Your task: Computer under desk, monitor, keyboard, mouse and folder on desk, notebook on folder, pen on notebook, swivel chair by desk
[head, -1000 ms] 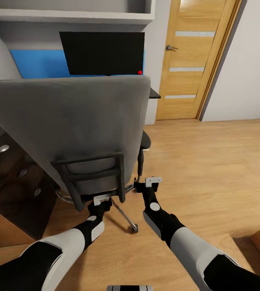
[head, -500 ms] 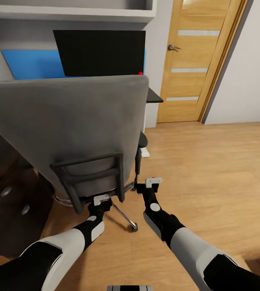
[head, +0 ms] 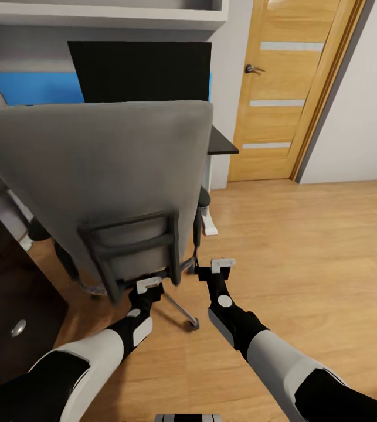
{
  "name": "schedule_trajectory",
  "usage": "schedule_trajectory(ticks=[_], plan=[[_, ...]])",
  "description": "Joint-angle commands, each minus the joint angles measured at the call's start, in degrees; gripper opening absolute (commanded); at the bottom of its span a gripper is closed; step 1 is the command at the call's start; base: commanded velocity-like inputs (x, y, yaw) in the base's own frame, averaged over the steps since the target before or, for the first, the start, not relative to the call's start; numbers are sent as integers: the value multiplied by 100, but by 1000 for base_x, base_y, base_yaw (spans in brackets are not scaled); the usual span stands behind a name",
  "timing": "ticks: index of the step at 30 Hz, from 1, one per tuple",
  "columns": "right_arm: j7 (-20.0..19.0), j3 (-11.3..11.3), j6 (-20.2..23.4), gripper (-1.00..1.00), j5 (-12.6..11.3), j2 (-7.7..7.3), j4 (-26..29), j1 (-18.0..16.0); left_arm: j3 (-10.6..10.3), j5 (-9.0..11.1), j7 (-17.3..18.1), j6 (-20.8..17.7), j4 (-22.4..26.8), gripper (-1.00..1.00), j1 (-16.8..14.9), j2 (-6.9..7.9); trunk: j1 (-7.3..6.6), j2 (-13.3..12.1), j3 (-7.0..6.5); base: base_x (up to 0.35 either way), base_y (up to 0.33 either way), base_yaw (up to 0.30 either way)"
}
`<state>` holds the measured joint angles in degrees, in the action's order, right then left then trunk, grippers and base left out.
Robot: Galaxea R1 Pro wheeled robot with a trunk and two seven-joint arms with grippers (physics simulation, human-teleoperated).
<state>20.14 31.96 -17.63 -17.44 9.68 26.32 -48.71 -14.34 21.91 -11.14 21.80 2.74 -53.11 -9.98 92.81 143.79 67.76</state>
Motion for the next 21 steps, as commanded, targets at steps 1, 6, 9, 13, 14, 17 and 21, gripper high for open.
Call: schedule_trajectory(ticks=[1,6,9,13,14,17,21], plan=[[34,50,-30,100,-60,-3,-7,-7,-122,-11,-29,10,104,100,-7,-2,-3,3,4,-182,-1,0],[34,56,-30,100,-59,-2,-12,-7,-126,-11,-29,1,104,100,-7,-2,-3,3,4,-286,0,0],[34,56,-29,100,-58,3,-12,-7,-129,-11,-29,0,104,100,-7,-2,-3,3,4,-178,0,0],[34,56,-30,100,-59,3,-13,-7,-126,-11,-29,0,104,100,-7,-2,-3,3,4,-112,0,0],[34,56,-30,100,-60,5,-13,-7,-126,-11,-29,-3,104,100,-7,-2,-3,3,4,-181,0,0],[34,56,-30,100,-58,3,-11,-7,-128,-11,-29,-8,104,100,-7,-2,-3,3,4,-266,0,0],[34,56,-30,100,-58,4,-6,-7,-127,-11,-29,-9,104,100,-8,-2,-3,3,4,-320,0,0]])
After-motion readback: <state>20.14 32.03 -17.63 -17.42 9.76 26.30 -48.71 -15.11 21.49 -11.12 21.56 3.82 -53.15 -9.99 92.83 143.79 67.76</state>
